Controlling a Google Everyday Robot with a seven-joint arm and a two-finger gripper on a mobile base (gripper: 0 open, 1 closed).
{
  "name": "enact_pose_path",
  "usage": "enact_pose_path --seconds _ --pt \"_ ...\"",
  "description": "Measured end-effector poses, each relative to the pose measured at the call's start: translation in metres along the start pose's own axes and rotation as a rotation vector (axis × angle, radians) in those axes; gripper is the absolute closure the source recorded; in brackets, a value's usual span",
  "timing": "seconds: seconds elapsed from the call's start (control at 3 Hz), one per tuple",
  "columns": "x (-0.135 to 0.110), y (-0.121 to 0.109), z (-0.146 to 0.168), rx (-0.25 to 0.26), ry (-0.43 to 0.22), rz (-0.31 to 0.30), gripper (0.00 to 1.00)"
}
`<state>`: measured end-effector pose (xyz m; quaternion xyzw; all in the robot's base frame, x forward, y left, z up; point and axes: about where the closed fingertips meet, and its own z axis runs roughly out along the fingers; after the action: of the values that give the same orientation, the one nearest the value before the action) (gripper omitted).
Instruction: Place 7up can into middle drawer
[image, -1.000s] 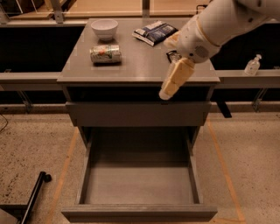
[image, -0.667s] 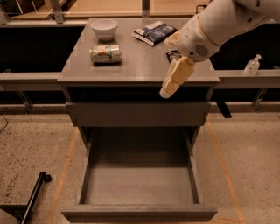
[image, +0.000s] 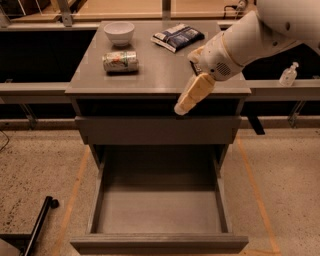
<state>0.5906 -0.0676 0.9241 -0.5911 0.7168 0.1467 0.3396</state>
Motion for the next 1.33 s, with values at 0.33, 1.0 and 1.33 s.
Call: enact_pose_path --seconds 0.33,1.0,1.33 --pt "-0.015 -0.033 0.034 0.041 -0.096 0.033 0.00" --pt "-0.027 -0.070 0.079 0.058 -0.183 0.071 0.00" --pt "-0.018 -0.066 0.081 0.054 -0.193 0.109 0.00"
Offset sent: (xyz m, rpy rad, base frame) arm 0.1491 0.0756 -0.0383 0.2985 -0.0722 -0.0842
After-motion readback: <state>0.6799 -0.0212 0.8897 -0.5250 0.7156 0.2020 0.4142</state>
